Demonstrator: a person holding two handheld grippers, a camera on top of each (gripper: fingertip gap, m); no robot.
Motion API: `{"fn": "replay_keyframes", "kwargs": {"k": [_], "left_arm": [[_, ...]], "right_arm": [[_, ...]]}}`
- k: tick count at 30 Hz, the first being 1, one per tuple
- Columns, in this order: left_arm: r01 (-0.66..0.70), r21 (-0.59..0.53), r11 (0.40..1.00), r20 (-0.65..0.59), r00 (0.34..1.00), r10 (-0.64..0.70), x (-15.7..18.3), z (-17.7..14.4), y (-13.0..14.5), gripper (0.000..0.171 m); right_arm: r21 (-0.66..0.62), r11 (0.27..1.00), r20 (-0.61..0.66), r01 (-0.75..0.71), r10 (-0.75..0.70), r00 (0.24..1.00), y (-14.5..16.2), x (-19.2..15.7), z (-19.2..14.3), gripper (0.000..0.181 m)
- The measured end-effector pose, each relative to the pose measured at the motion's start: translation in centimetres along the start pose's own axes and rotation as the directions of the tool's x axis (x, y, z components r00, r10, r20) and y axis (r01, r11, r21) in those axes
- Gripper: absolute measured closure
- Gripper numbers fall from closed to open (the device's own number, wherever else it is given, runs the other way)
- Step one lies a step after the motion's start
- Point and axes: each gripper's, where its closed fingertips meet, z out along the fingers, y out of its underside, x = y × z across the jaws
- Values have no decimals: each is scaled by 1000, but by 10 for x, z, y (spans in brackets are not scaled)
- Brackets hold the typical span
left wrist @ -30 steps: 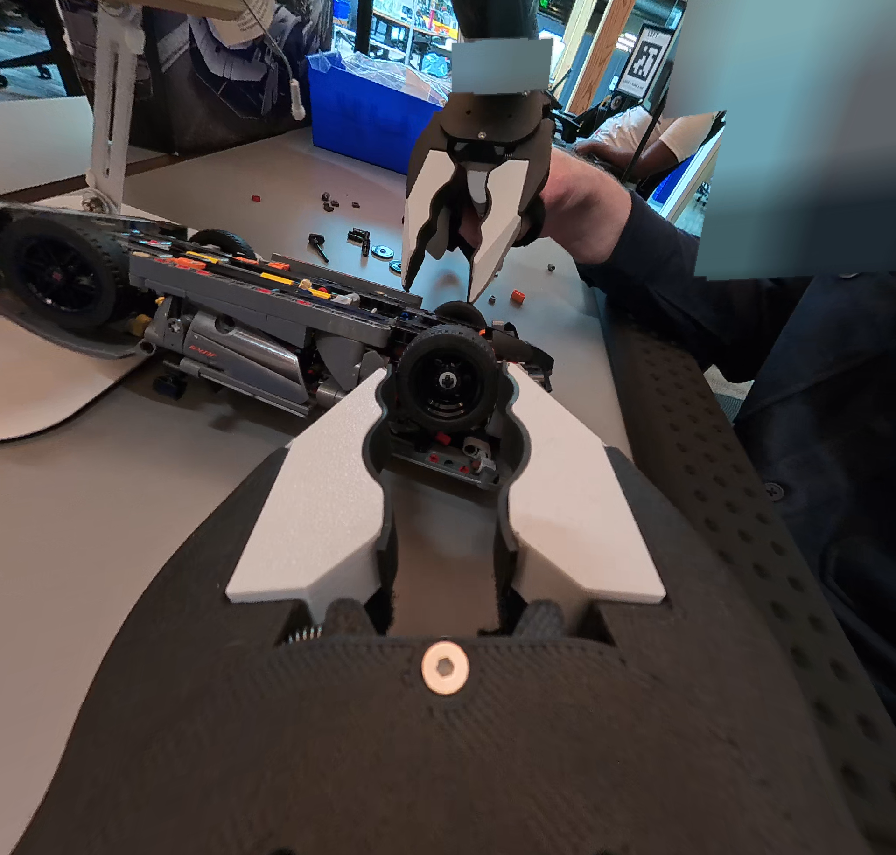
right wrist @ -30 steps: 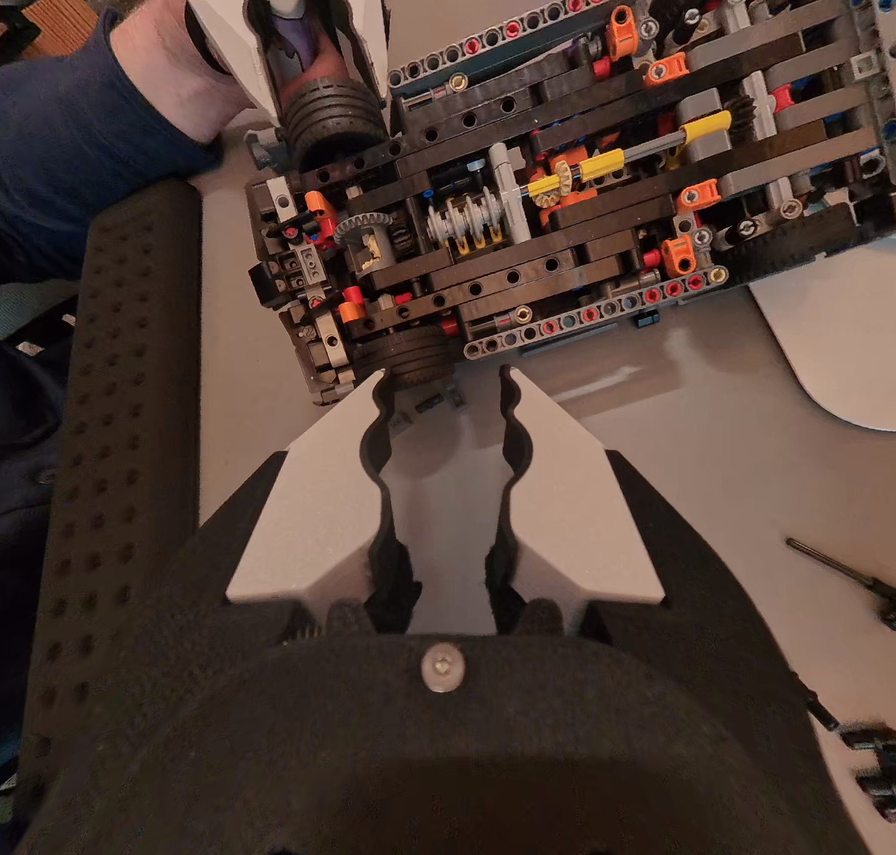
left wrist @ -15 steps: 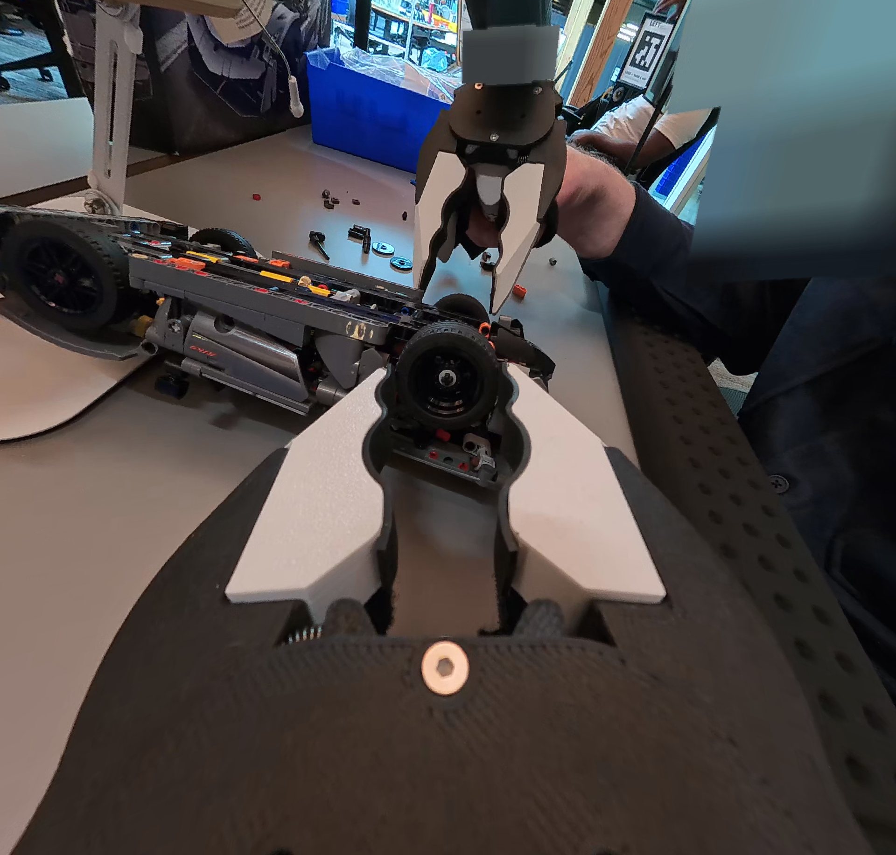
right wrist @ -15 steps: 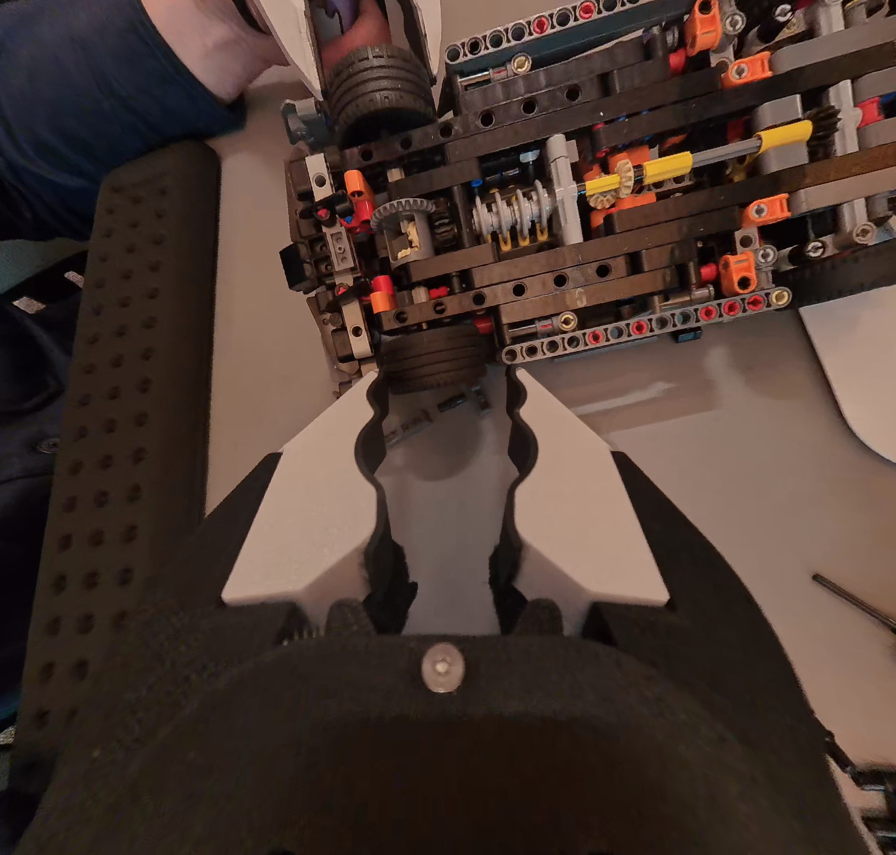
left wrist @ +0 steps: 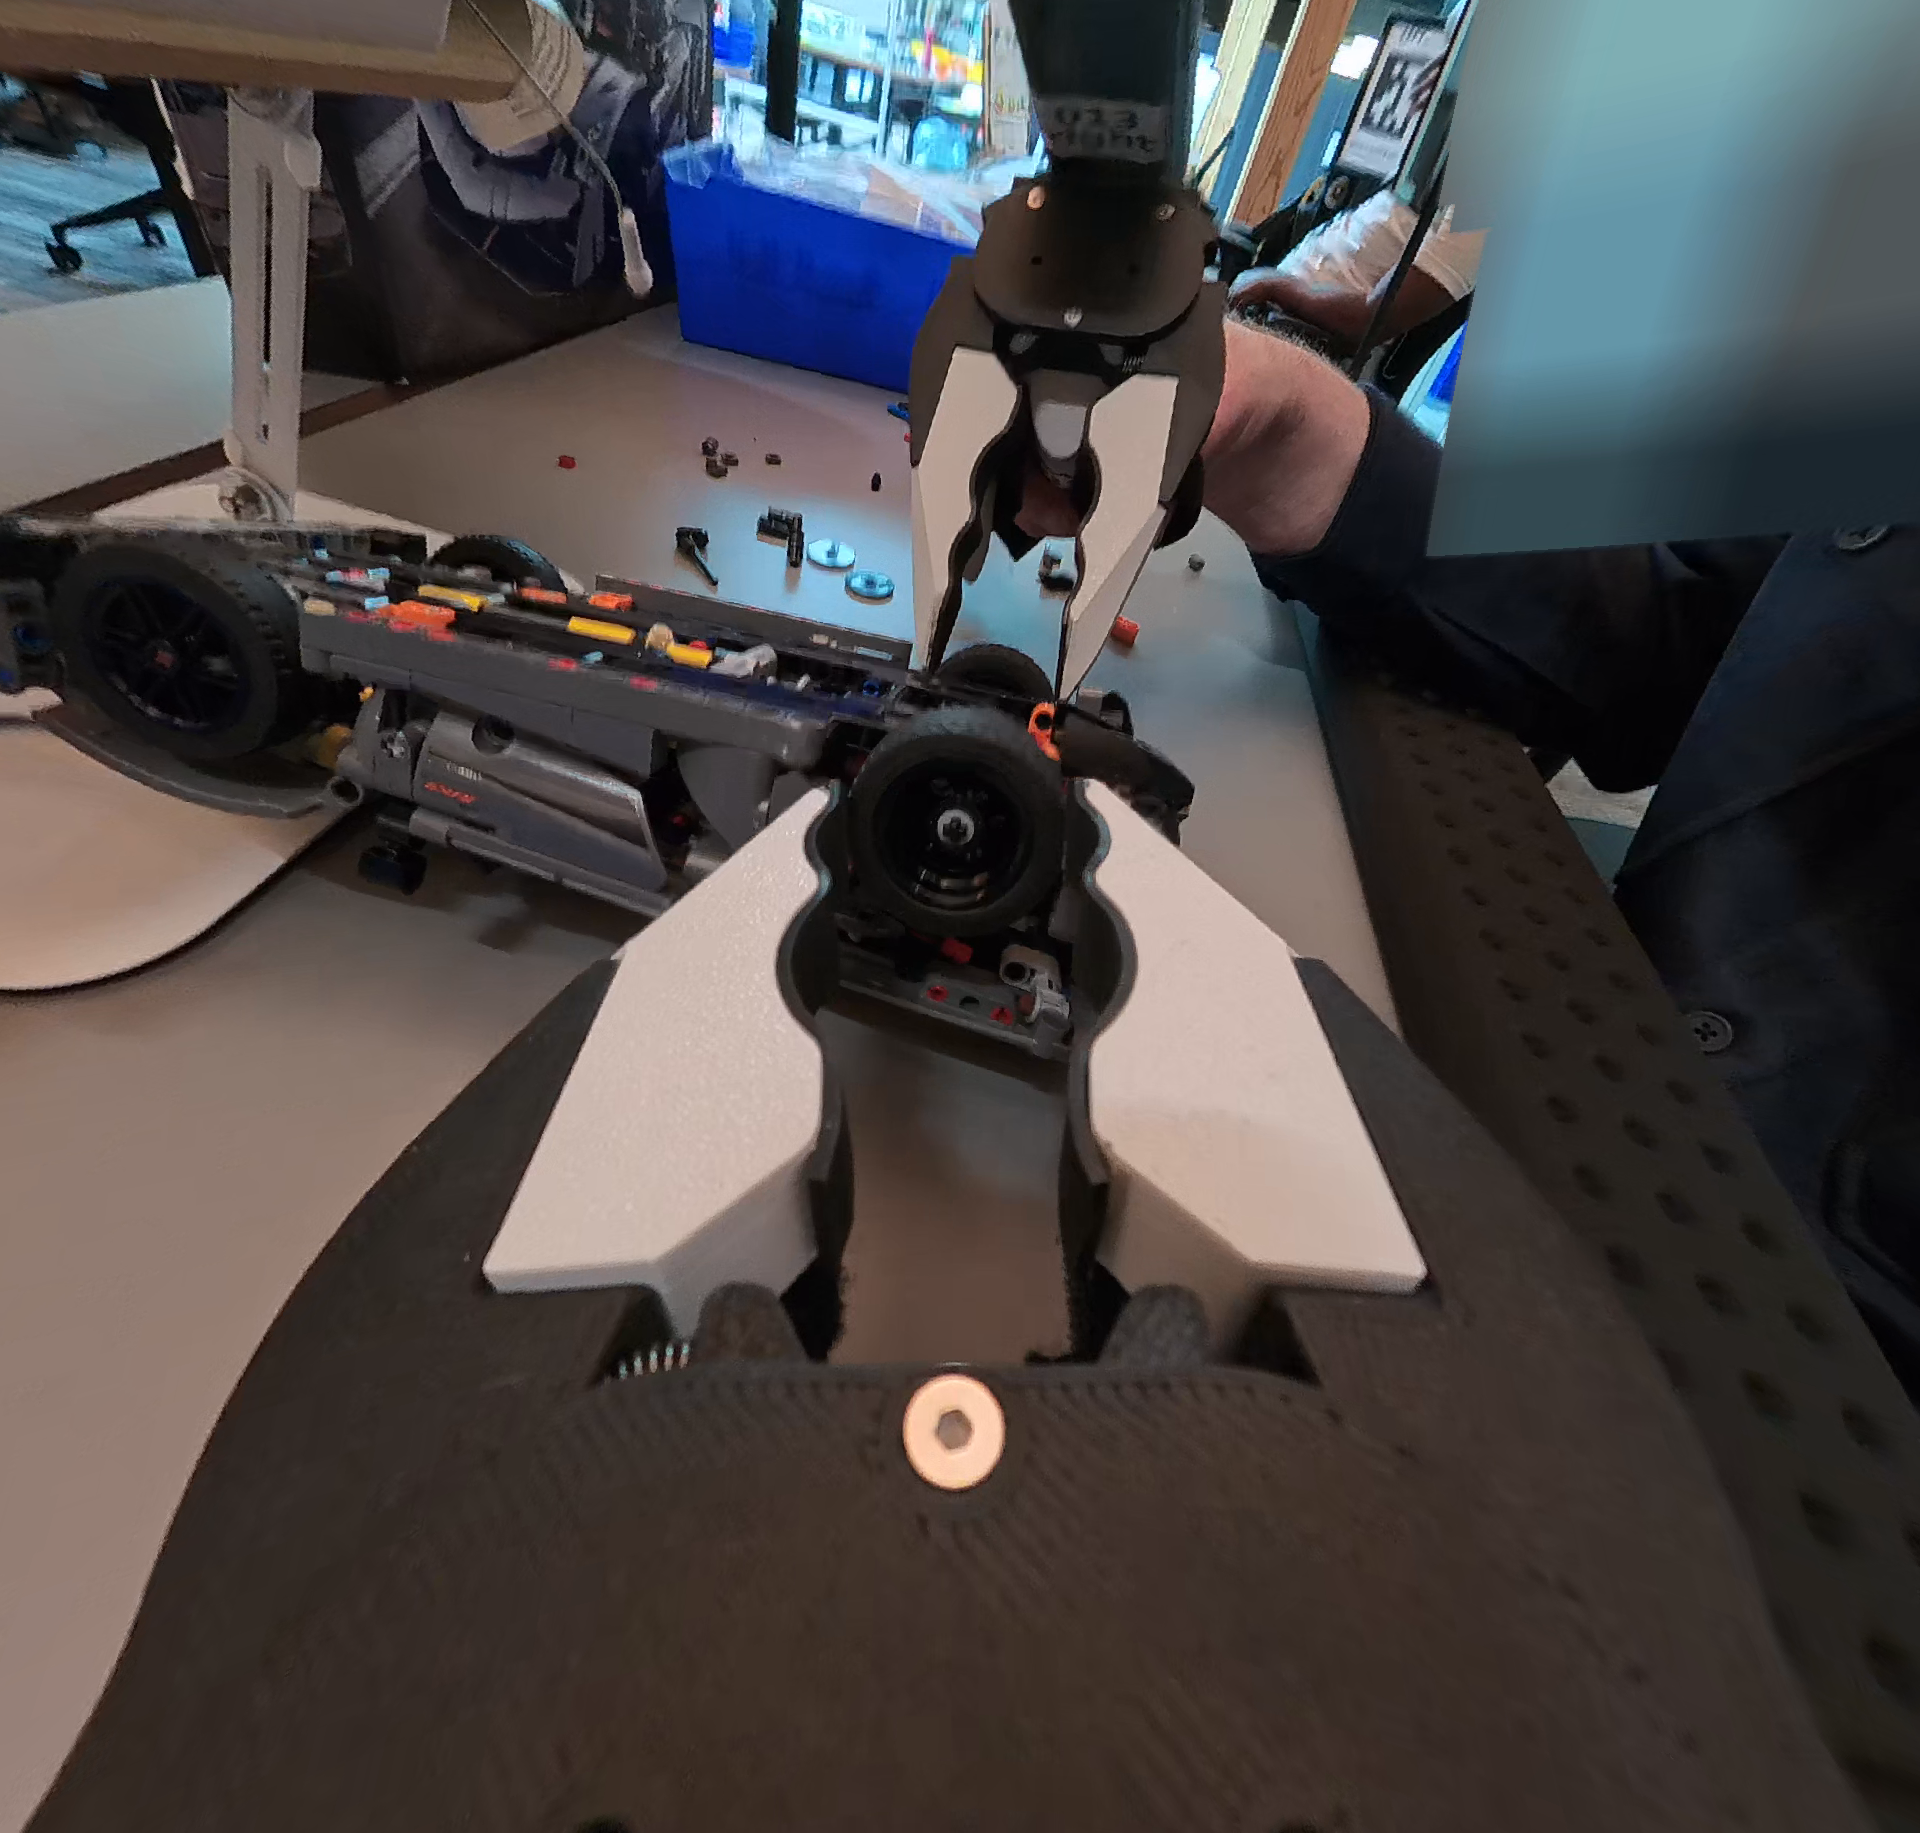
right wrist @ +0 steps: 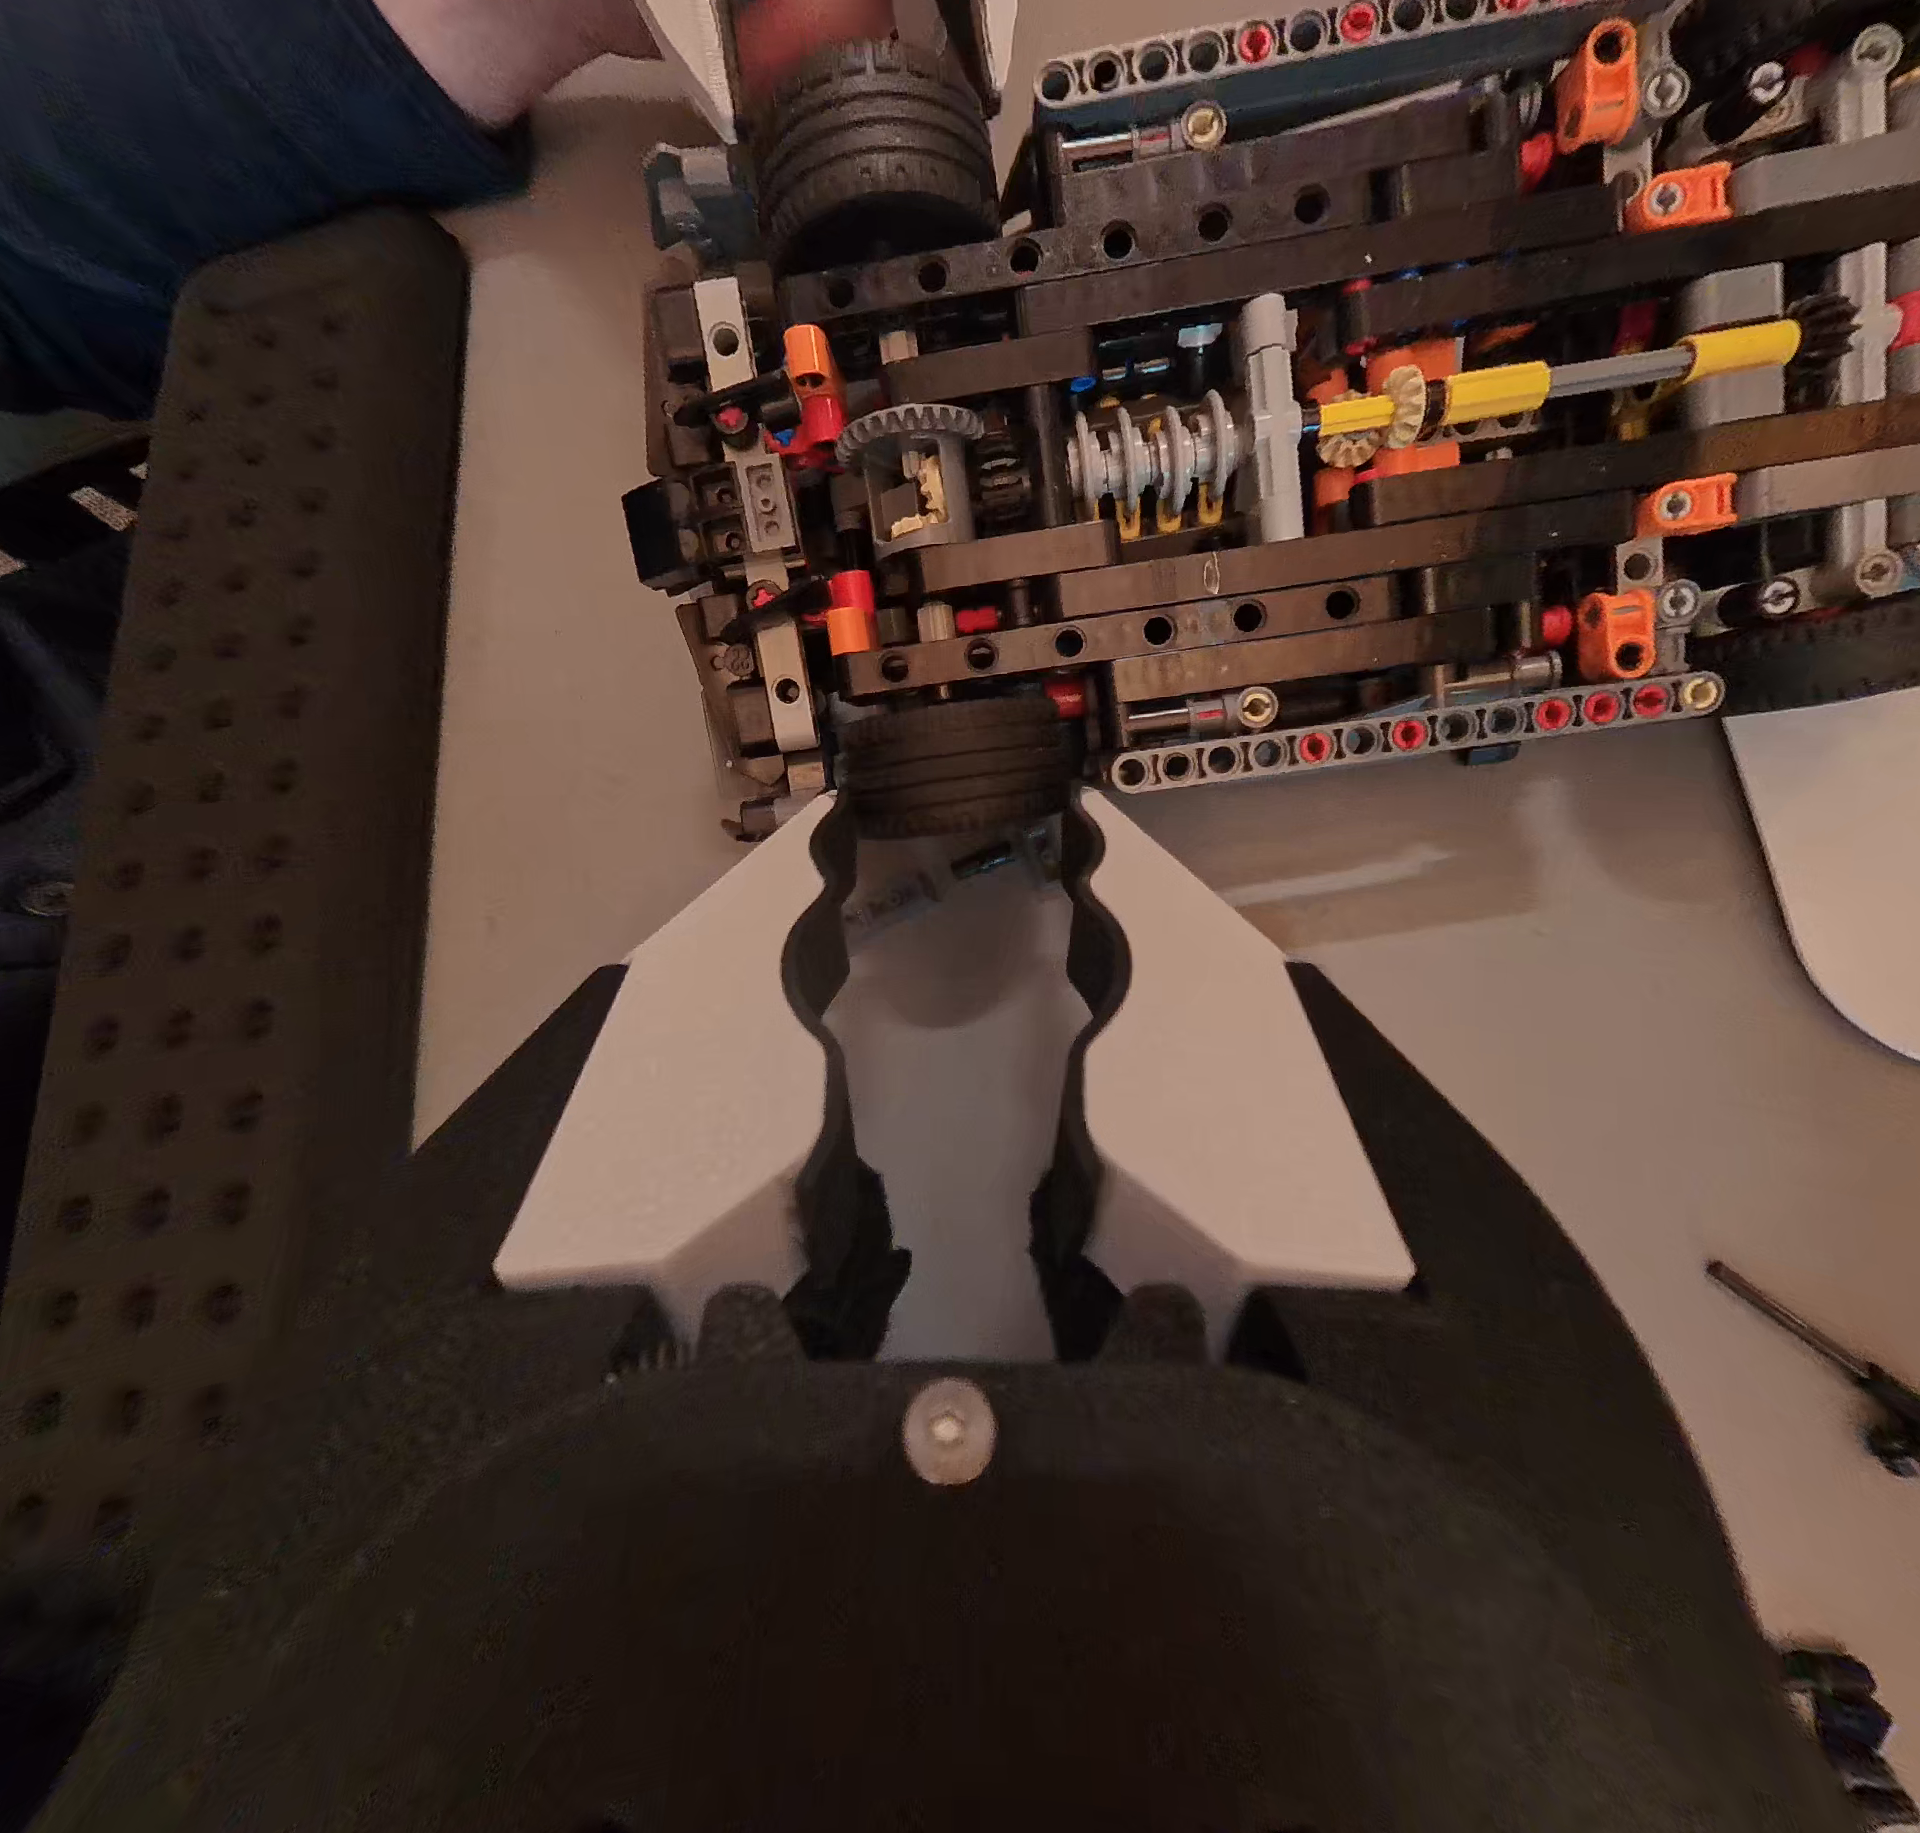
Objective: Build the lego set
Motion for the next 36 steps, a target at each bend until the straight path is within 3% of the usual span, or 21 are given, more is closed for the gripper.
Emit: {"fn": "replay_keyframes", "kwargs": {"k": [20,36], "left_arm": [[-63,44,997,-49,997,65,15,-4,-10,139],[21,15,1000,5,1000,-21,-3,-1,-1,137]], "right_arm": [[22,999,38,31,-31,999,-3,-9,-4,148],[8,1000,17,-26,25,1000,0,-1,-1,150]]}}
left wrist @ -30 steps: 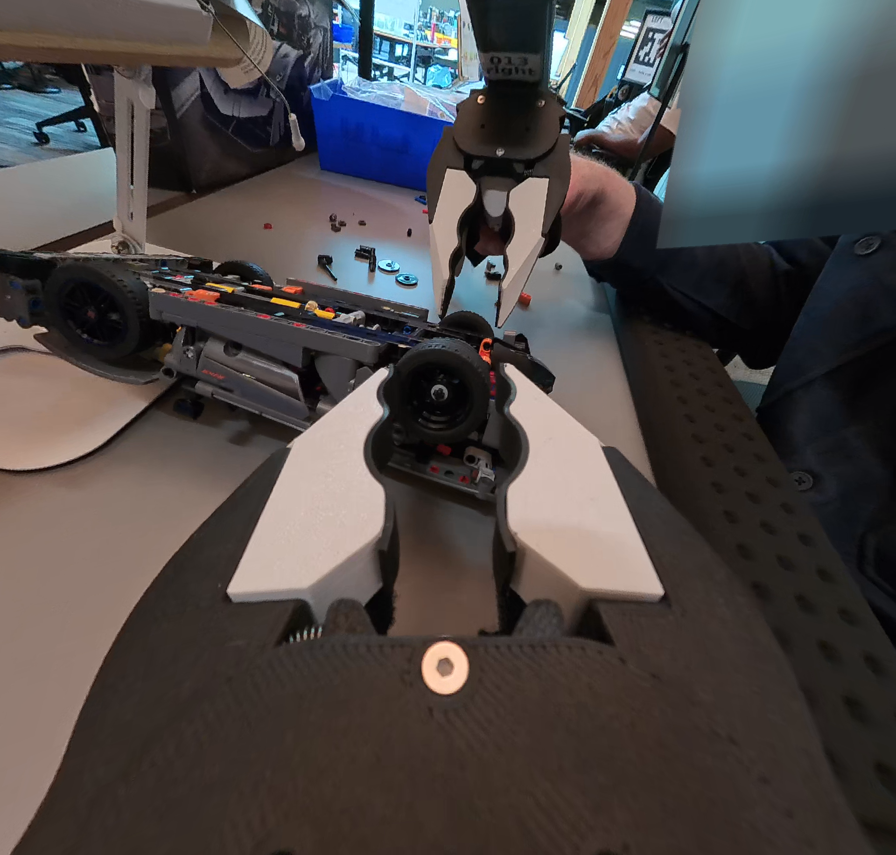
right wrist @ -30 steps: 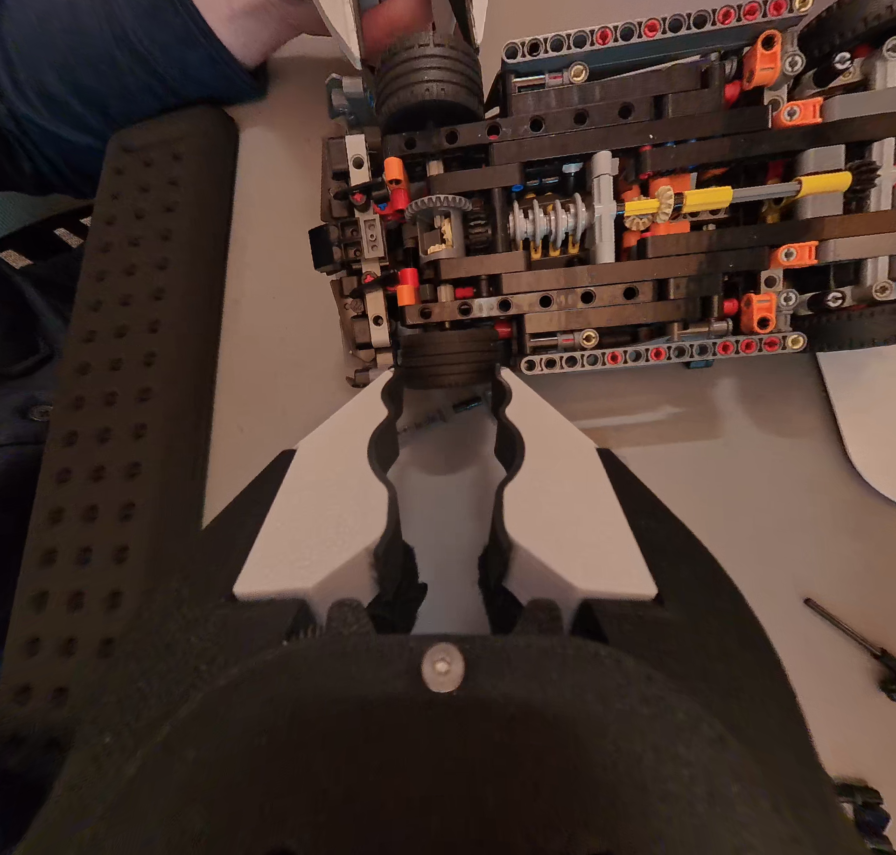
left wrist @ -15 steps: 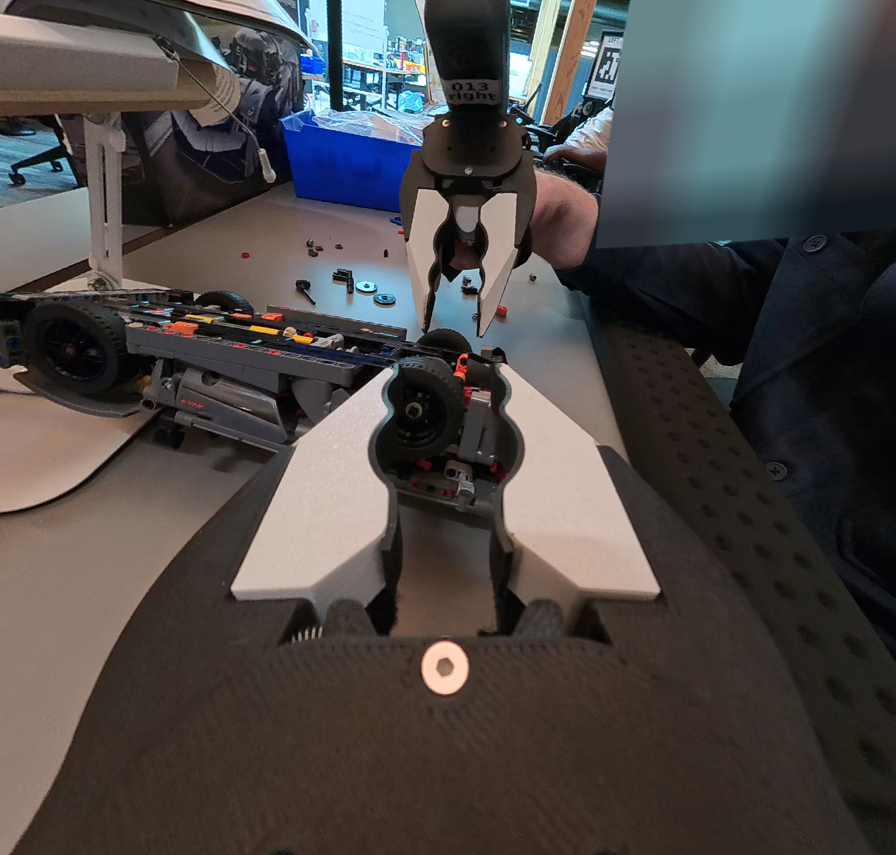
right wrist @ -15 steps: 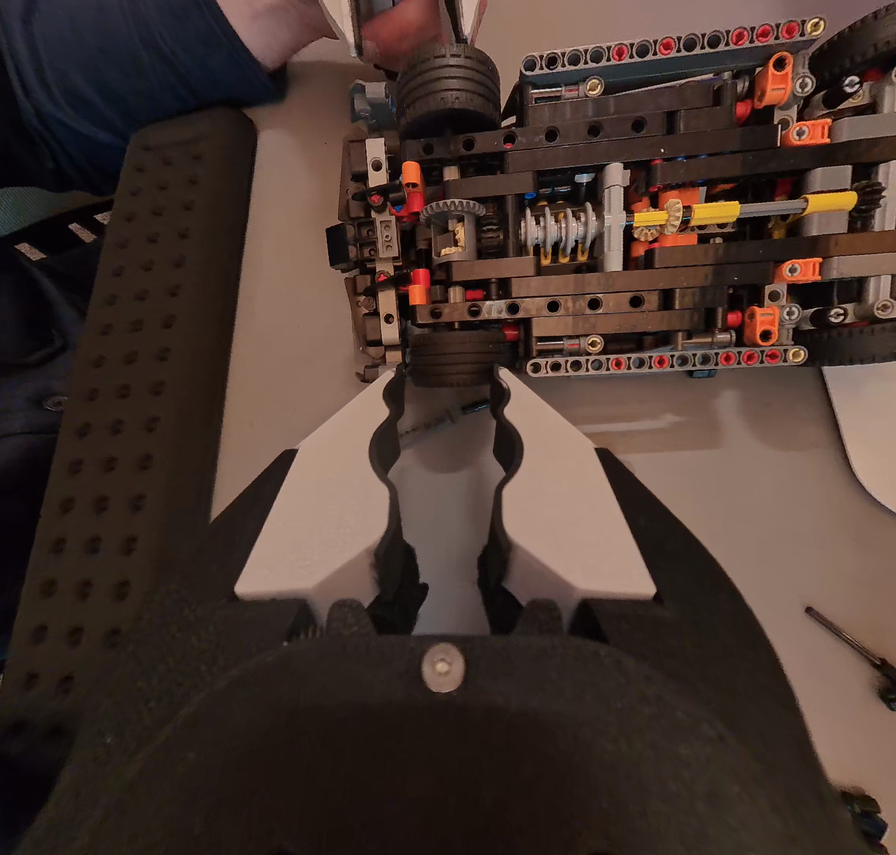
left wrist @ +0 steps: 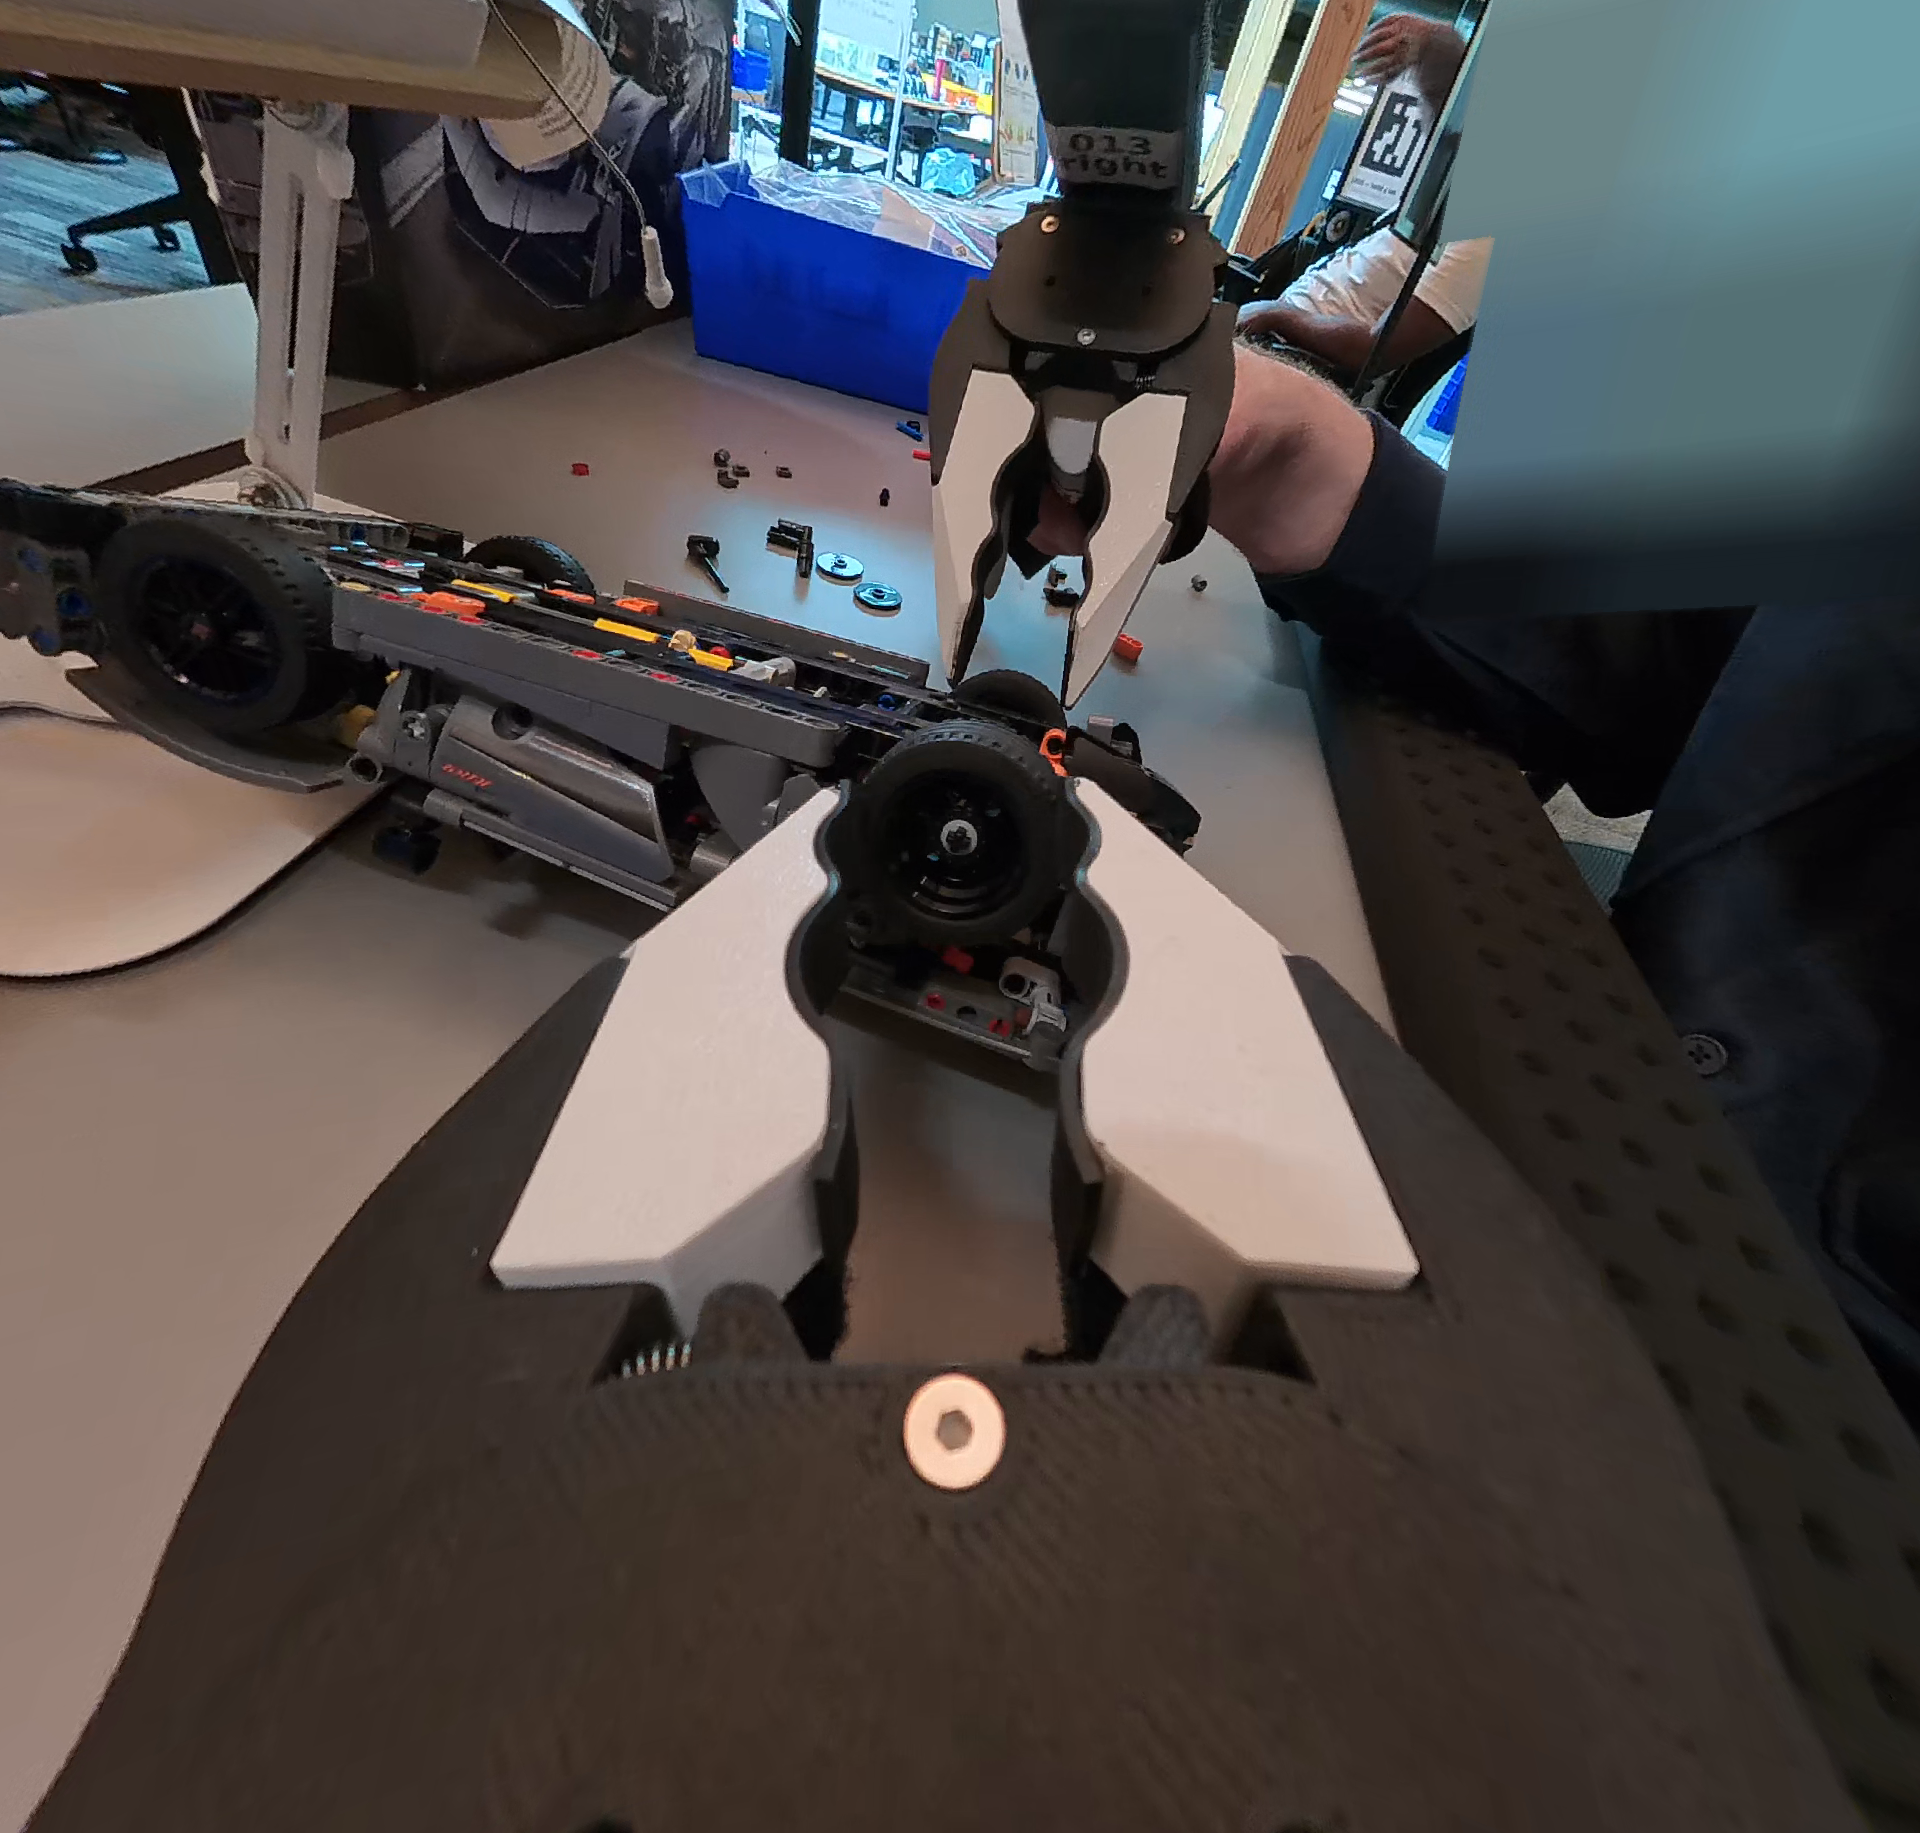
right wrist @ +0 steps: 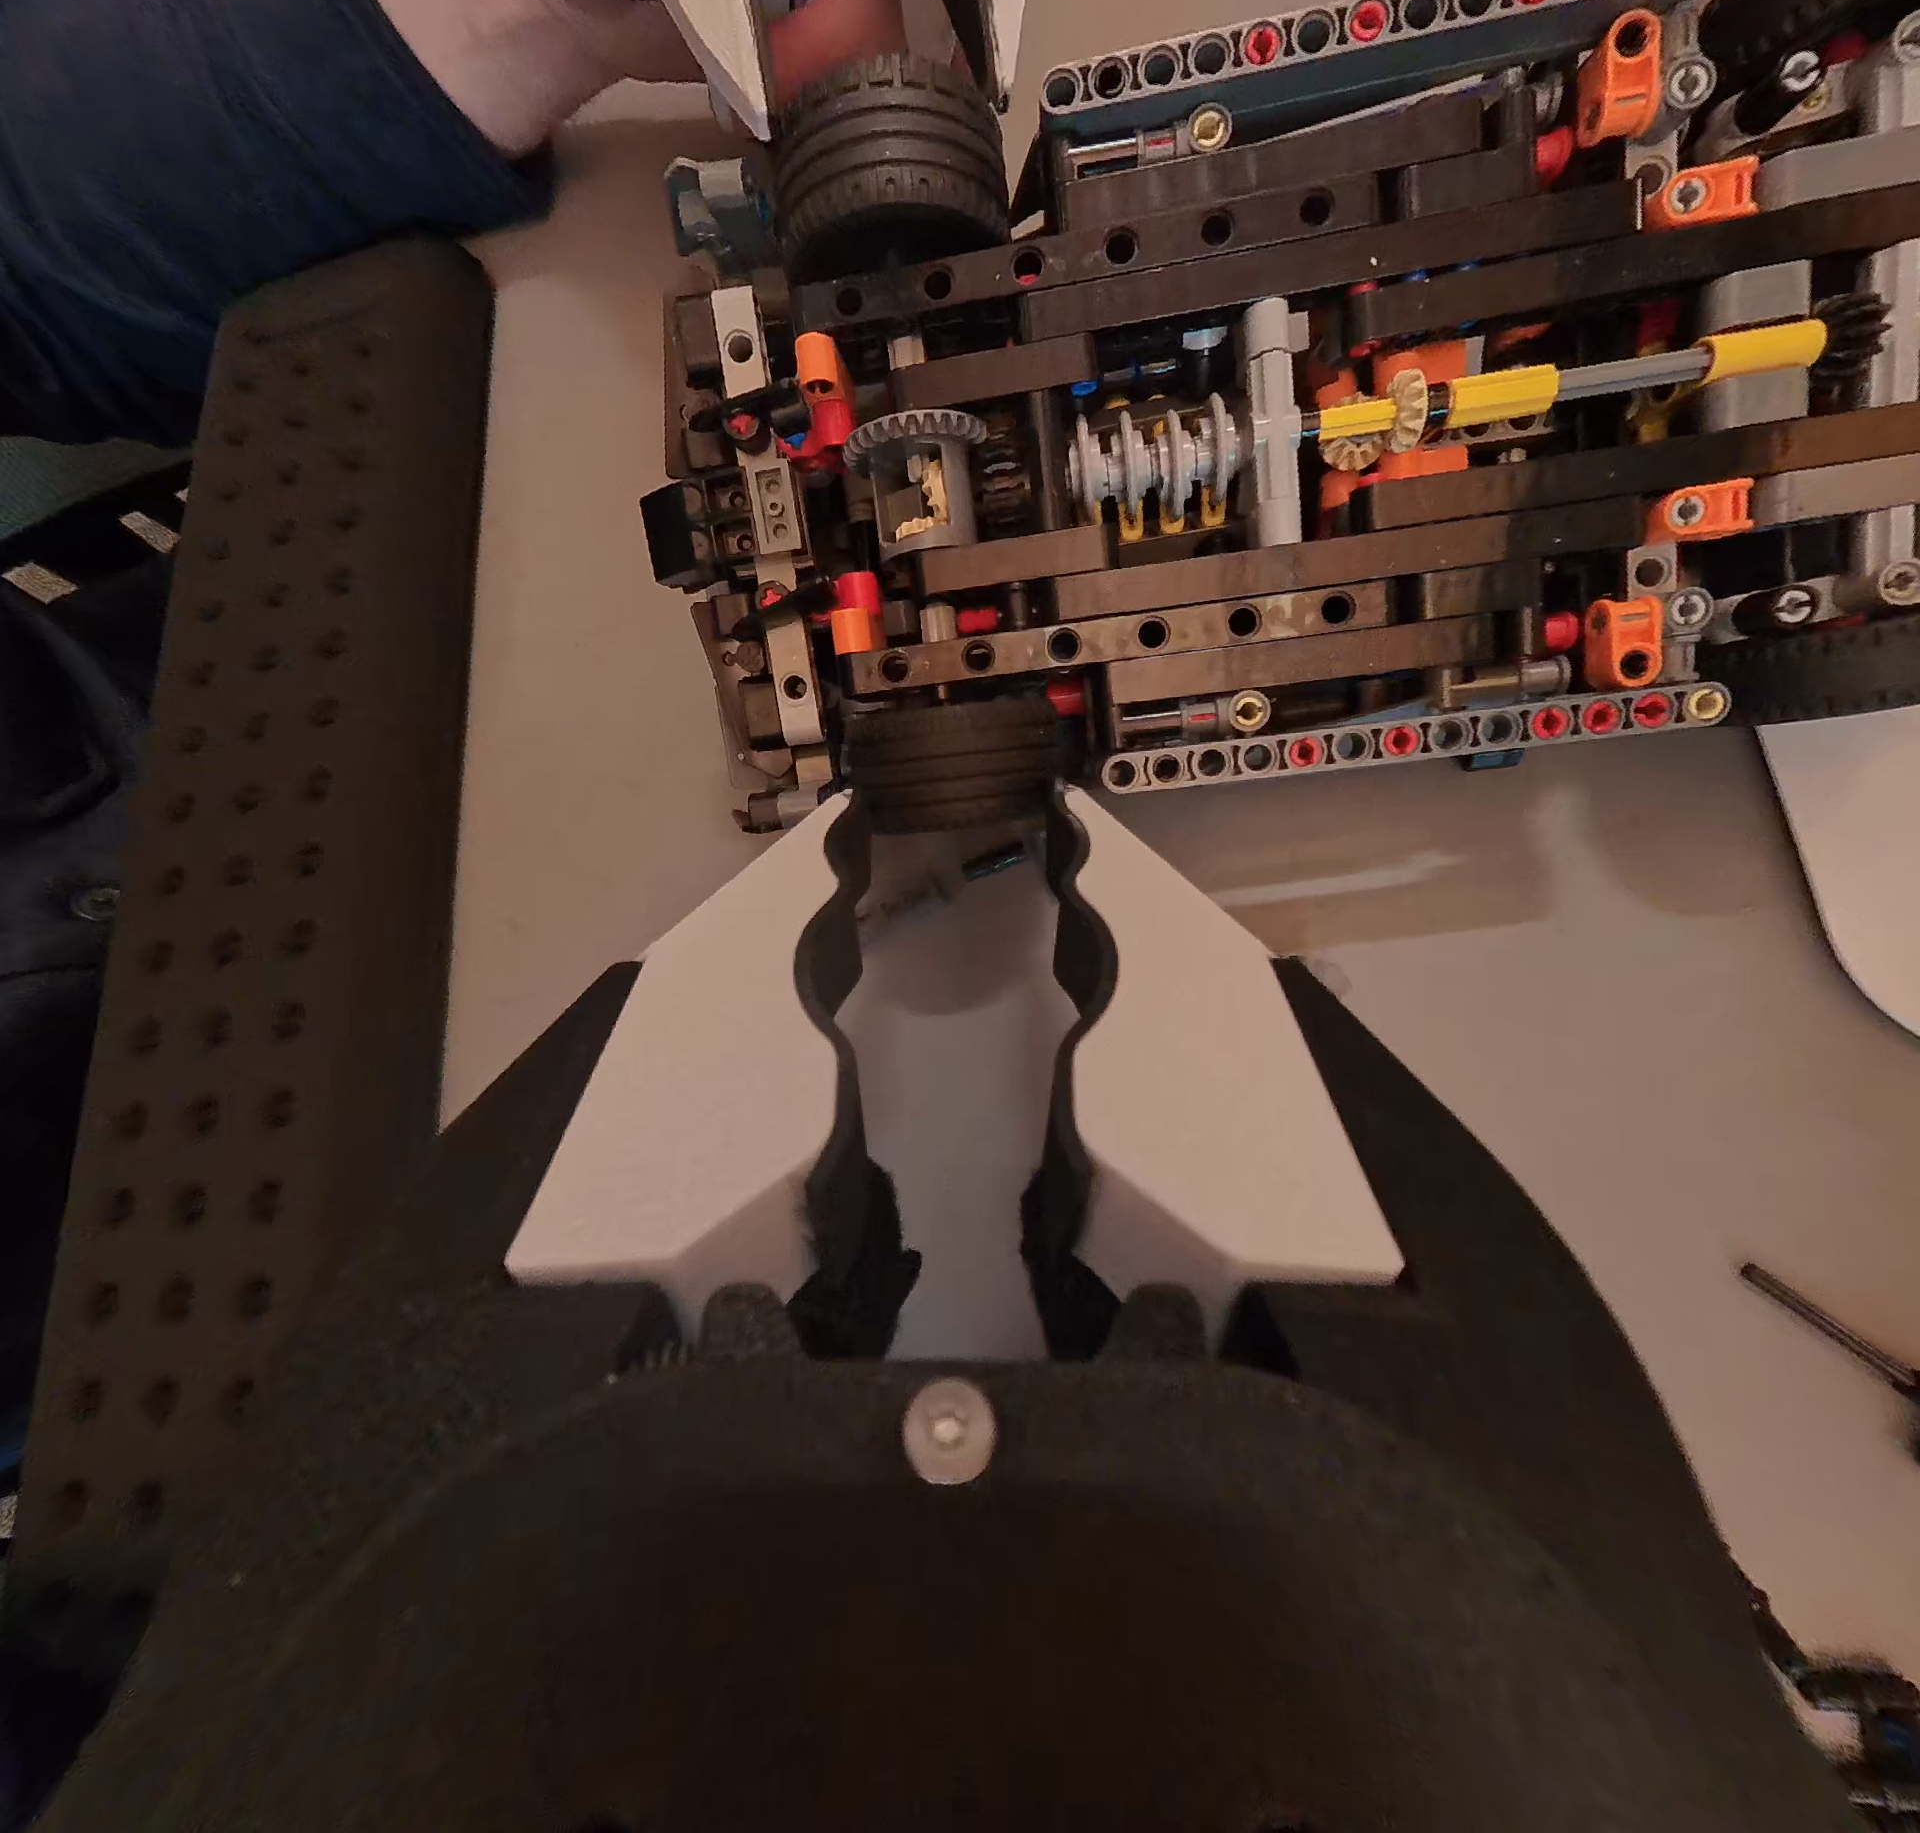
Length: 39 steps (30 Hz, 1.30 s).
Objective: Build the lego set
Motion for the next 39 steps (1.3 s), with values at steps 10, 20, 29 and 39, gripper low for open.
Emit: {"fn": "replay_keyframes", "kwargs": {"k": [10,20,29,39], "left_arm": [[20,-5,1000,-6,1000,-21,0,-1,1,137],[34,23,999,0,999,-34,-3,-3,-4,140],[44,31,999,6,999,-44,-5,-4,-4,139],[34,31,999,21,999,-35,-6,-5,-4,140]], "right_arm": [[12,1000,11,-24,23,1000,0,1,-1,148],[63,995,-3,-81,82,997,-6,10,-5,148],[66,997,-15,-41,42,999,-8,9,-4,145],[36,999,-42,10,-9,999,-6,7,-1,143]]}}
